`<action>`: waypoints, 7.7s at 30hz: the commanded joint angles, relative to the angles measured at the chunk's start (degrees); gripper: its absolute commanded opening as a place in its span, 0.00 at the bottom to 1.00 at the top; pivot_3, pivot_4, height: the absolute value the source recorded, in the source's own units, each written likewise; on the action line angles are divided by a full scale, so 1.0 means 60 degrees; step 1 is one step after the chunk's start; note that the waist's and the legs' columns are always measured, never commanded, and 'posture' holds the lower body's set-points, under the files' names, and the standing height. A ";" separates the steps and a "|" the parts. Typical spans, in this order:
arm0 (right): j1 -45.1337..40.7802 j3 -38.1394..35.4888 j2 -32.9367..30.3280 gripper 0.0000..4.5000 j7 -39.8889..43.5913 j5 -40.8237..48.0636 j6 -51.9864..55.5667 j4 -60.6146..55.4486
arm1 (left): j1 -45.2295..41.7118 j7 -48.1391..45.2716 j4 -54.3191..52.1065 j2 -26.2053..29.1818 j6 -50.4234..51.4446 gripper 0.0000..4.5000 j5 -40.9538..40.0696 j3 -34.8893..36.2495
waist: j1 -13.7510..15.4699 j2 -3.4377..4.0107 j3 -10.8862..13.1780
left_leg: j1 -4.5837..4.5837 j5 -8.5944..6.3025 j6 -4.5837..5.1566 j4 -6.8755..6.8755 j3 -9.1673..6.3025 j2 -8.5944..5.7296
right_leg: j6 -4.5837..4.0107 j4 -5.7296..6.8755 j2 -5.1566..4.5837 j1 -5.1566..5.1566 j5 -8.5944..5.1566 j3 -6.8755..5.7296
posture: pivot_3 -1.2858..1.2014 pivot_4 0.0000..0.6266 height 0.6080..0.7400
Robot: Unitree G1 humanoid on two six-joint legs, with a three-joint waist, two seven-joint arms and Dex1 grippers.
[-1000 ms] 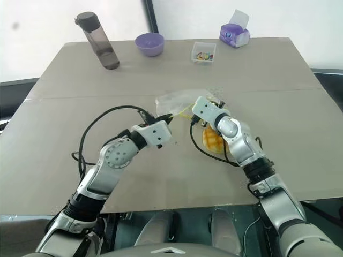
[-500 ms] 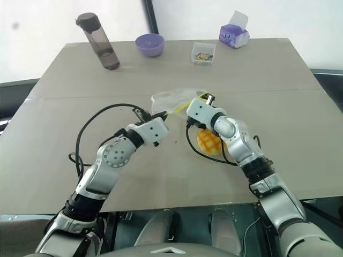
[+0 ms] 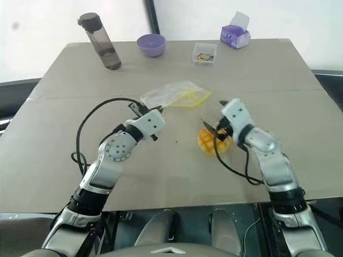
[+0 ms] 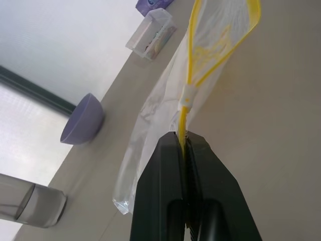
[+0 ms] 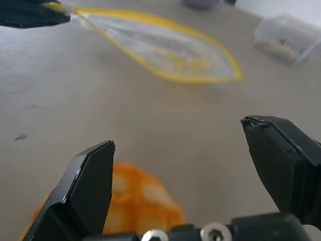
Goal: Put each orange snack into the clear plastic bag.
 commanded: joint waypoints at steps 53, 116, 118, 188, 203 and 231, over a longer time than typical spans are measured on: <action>-0.2180 -0.0282 -0.0383 0.00 -0.0166 0.2613 0.1867 0.1068 | -0.0047 -0.1310 -0.0398 0.0082 -0.2550 0.00 -0.1125 -0.0792 | 0.0173 -0.0003 0.0001 | 0.0020 -0.0001 0.0001 0.0002 -0.0024 -0.0009 | 0.0001 -0.0021 -0.0003 0.0040 -0.0001 -0.0028 | 0.52 0.24 1.00; -0.2251 -0.0256 0.0095 1.00 -0.0532 0.3116 0.2400 0.1212 | -0.0197 -0.1459 0.0695 -0.0244 -0.2809 0.00 -0.1973 -0.0359 | -0.0023 0.0011 0.0011 | 0.0008 -0.0001 0.0002 -0.0004 -0.0028 -0.0014 | 0.0001 -0.0023 -0.0003 0.0026 -0.0001 -0.0028 | 0.52 0.24 1.00; -0.2080 -0.0545 -0.0067 1.00 -0.0354 0.3560 0.2811 0.0864 | -0.0239 -0.1298 0.0781 -0.0312 -0.2655 0.00 -0.1975 -0.0285 | -0.0017 0.0011 0.0011 | 0.0008 -0.0001 0.0002 -0.0004 -0.0029 -0.0014 | 0.0002 -0.0024 -0.0004 0.0027 -0.0001 -0.0029 | 0.52 0.24 1.00; -0.3611 0.0219 -0.3858 0.68 0.2039 -0.0290 -0.2187 0.2141 | -0.2723 -0.1674 0.0879 -0.0047 -0.2250 0.00 -0.2863 0.0559 | 0.0060 0.0012 0.0026 | -0.0026 0.0016 -0.0029 -0.0022 -0.0045 -0.0015 | 0.0006 -0.0135 -0.0014 0.0051 0.0001 -0.0064 | 0.52 0.24 1.00; -0.5598 0.1475 -0.2035 0.68 0.1802 -0.0569 -0.2655 0.1723 | -0.2673 -0.1834 0.0646 0.0154 -0.2321 0.00 -0.2817 0.0397 | 0.0041 0.0012 0.0027 | -0.0027 0.0017 -0.0030 -0.0018 -0.0061 -0.0020 | 0.0005 -0.0139 -0.0020 0.0055 0.0001 -0.0078 | 0.52 0.24 1.00; -0.6150 0.1986 -0.0575 0.39 0.1612 -0.1563 -0.4671 0.3010 | -0.2258 -0.1888 0.0216 0.0329 -0.2142 0.00 -0.2377 0.0154 | -0.0068 0.0014 0.0026 | -0.0148 0.0020 -0.0035 0.0021 -0.0042 -0.0023 | 0.0004 -0.0052 -0.0016 -0.0106 0.0001 -0.0057 | 0.52 0.24 1.00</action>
